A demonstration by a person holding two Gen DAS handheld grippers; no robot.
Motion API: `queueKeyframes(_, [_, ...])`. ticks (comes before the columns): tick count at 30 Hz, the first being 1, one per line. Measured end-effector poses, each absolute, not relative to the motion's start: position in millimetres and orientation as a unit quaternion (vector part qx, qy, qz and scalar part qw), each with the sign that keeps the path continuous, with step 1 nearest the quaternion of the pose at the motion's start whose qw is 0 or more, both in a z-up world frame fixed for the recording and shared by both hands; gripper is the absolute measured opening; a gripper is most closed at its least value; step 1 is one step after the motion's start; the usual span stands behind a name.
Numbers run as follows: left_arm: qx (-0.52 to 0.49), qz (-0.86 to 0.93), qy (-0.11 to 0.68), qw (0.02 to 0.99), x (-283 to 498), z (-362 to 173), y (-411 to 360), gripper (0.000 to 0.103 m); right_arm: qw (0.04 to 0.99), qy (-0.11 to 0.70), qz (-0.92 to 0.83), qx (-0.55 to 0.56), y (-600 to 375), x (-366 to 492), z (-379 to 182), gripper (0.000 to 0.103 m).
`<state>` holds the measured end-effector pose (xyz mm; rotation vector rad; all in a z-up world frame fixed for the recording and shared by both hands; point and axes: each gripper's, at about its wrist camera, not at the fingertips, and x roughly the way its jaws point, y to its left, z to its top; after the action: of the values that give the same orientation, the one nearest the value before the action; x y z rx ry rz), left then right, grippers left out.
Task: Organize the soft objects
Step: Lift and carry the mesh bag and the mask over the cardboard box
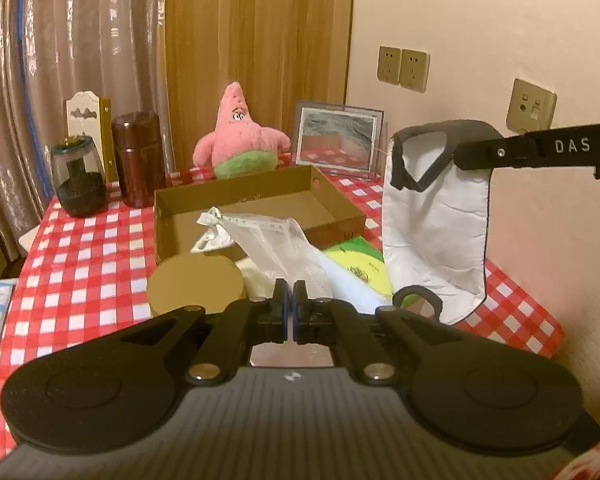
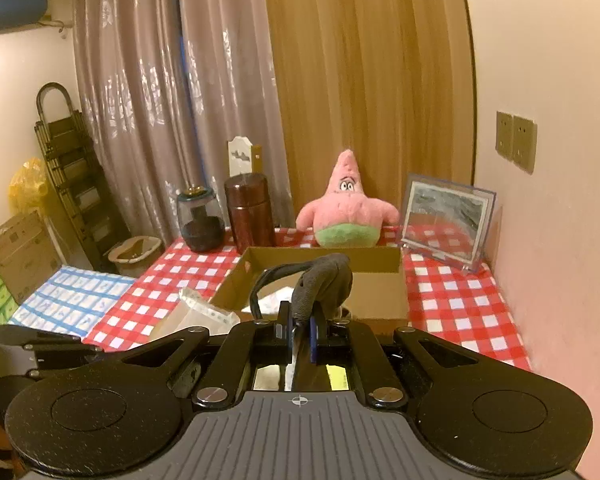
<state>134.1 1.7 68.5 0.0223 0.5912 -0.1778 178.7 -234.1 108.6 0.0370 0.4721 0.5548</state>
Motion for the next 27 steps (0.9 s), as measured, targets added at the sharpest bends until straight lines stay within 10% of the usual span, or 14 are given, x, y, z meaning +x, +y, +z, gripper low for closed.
queueKeyframes(27, [0.017,-0.126,0.29,0.949,261.5,99.5,35.7,0.0,0.93,0.232,0.285,0.012,-217.6,297.8,109.9,0.008])
